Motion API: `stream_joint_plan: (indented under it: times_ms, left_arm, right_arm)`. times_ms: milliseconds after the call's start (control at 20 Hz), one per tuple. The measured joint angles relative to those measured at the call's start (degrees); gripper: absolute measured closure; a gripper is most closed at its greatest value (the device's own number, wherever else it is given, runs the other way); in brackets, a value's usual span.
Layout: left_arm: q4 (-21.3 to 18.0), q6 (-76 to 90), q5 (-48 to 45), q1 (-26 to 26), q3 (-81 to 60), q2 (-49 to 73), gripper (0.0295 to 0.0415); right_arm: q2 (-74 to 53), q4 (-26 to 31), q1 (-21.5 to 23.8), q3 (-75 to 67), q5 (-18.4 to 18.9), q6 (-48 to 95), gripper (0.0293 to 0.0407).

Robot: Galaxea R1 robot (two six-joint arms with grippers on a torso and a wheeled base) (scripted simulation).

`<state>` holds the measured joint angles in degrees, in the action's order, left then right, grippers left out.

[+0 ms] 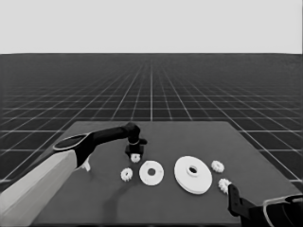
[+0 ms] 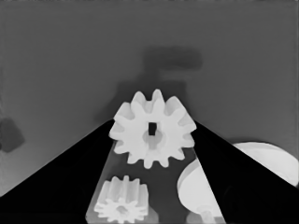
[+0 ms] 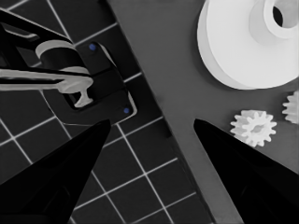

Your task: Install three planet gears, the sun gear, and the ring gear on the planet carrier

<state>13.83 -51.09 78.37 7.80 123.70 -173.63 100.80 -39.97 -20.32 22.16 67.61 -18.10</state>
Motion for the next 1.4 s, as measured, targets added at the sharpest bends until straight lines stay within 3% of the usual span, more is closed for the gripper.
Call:
stream_joint_plan:
  times_ms: [100, 200, 300, 600, 750, 1100, 1200, 1400]
  left_arm:
    - [0.00, 0.00, -0.01, 0.00, 0.00, 0.00, 0.0398]
    - [-3.99, -4.92, 5.00, -5.94, -9.62, 3.75, 0.0398]
    - [-5.96, -5.55, 6.30, -8.52, -10.89, 4.18, 0.0398]
    - [-7.02, -5.63, 6.90, -9.63, -11.10, 4.23, 0.0398]
    - [-5.81, -15.60, 7.98, -9.08, -16.91, -0.08, 0.0398]
    - [-5.59, -17.61, 8.27, -9.00, -17.31, -1.59, 0.0398]
    - [-0.68, -15.57, 5.84, -3.57, -13.64, -2.76, 0.0398]
    - [1.36, -14.07, 4.34, -1.14, -10.82, -3.70, 0.0398]
  right_arm:
    - [0.00, 0.00, 0.00, 0.00, 0.00, 0.00, 0.0315]
    - [0.00, 0.00, 0.00, 0.00, 0.00, 0.00, 0.0315]
    - [0.00, 0.00, 0.00, 0.00, 0.00, 0.00, 0.0315]
    - [0.00, 0.00, 0.00, 0.00, 0.00, 0.00, 0.0315]
    - [0.00, 0.00, 0.00, 0.00, 0.00, 0.00, 0.0315]
    - [0.00, 0.00, 0.00, 0.00, 0.00, 0.00, 0.0315]
    - [0.00, 0.00, 0.00, 0.00, 0.00, 0.00, 0.0315]
    - [0.00, 0.00, 0.00, 0.00, 0.00, 0.00, 0.0315]
